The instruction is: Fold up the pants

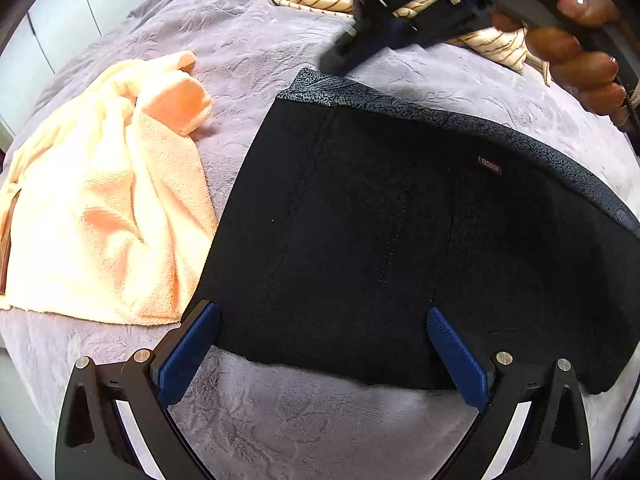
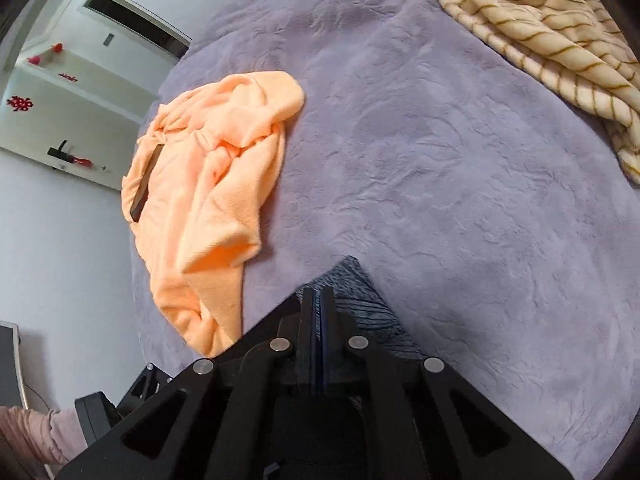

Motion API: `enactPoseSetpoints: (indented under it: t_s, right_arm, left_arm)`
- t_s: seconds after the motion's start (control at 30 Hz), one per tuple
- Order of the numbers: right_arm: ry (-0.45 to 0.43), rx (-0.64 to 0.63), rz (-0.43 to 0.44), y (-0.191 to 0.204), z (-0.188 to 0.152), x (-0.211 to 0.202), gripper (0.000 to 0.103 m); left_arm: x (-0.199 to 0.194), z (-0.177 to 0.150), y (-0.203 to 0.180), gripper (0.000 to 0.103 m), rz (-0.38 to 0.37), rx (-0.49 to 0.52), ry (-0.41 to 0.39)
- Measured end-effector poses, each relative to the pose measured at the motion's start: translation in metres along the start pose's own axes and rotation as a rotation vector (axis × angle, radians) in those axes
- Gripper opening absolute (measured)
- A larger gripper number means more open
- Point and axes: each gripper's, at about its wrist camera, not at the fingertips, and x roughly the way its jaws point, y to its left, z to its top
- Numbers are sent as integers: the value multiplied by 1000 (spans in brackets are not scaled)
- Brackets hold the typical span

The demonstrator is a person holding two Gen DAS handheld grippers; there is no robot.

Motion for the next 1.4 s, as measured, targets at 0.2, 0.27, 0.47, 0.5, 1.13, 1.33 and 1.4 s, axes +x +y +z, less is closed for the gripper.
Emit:
enactPoseSetpoints:
  t_s: [0.2, 0.27, 0.47, 0.5, 1.13, 1.33, 1.4]
  right_arm:
    - [81, 30, -54, -31, 2, 27, 21]
    - [90, 42, -33, -35, -1, 24, 22]
    - [62, -18, 4, -31, 0, 4, 39]
    - [81, -30, -3, -31, 1, 10, 41]
    - [-44, 133, -81, -31, -14, 8, 34]
    - [-155, 298, -105, -53, -110, -77, 57]
    - [-179, 382, -119, -64, -158, -100, 57]
  left_arm:
    - [-1, -7, 11, 103, 0, -13, -7]
    - [0, -8, 15, 103, -2, -12, -6]
    - [9, -7, 23, 103, -7, -4, -14]
    - [7, -8, 23, 103, -9, -5, -11]
    - [-11, -13, 22, 103, -15, -69, 80]
    - [-41, -14, -5, 103, 12, 42, 75]
    - [-50, -10, -23, 103, 2, 86, 76]
